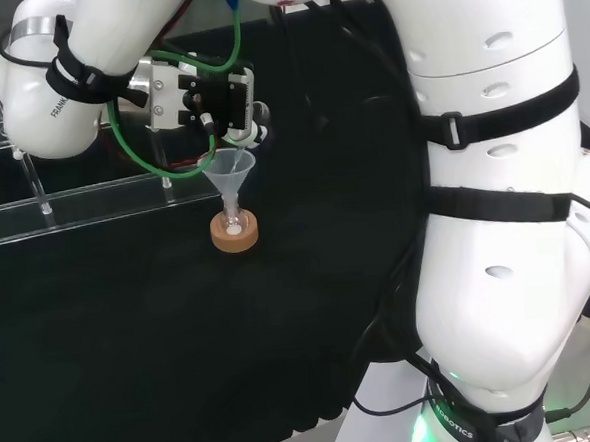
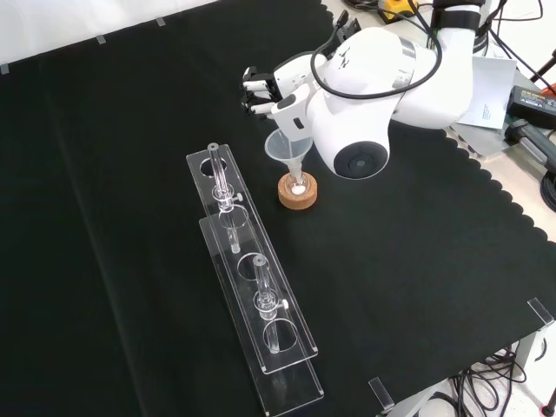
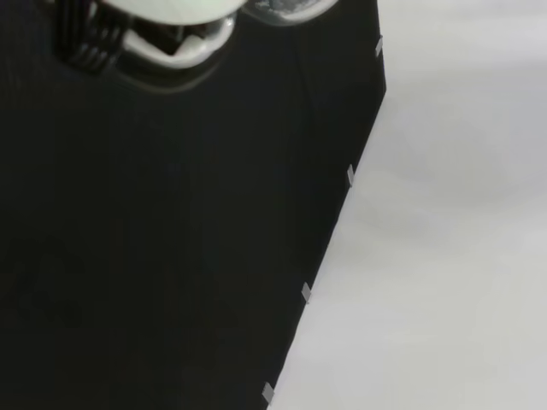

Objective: Pour all the NaCl from the weighing funnel into the round-bottom flask.

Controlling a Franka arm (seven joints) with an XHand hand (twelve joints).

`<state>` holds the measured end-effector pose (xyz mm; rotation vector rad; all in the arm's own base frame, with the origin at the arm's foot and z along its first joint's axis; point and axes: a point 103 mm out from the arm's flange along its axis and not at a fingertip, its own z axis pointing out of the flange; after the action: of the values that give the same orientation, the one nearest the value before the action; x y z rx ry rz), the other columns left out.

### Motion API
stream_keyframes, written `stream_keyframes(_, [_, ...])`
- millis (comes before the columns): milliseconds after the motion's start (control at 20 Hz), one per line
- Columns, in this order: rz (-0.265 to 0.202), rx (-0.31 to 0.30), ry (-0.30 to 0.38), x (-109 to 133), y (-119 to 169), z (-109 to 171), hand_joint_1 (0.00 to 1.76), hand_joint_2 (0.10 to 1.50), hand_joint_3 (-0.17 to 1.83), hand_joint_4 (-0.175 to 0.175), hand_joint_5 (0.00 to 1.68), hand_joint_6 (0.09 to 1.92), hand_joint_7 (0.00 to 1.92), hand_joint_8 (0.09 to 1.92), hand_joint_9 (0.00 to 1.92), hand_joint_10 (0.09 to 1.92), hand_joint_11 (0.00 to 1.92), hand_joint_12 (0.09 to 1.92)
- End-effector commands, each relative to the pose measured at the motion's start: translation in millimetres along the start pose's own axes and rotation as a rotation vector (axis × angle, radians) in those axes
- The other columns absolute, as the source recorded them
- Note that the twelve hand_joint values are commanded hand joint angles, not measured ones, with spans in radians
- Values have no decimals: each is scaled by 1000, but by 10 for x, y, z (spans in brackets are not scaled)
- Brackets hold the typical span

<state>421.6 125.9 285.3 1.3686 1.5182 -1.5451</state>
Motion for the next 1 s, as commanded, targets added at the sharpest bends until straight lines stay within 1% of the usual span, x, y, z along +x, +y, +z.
stream_keyframes(50, [7,3,-4,-15,-8,-5,1101,671,706,175,1174,870,533,664,945,340,745,1073])
stream_keyframes(300, [12,5,8,-34,-10,18,1102,671,706,175,1174,869,532,664,945,339,746,1072])
stream_keyframes(450, [13,-1,39,-55,-14,42,1102,671,706,175,1175,868,532,664,945,339,747,1071])
stream_keyframes(600, [12,0,52,-56,-12,66,1102,671,706,175,1175,868,532,664,945,339,747,1070])
stream_keyframes(1000, [1,-17,154,-71,16,137,1102,671,706,175,1175,867,533,663,946,338,752,1069])
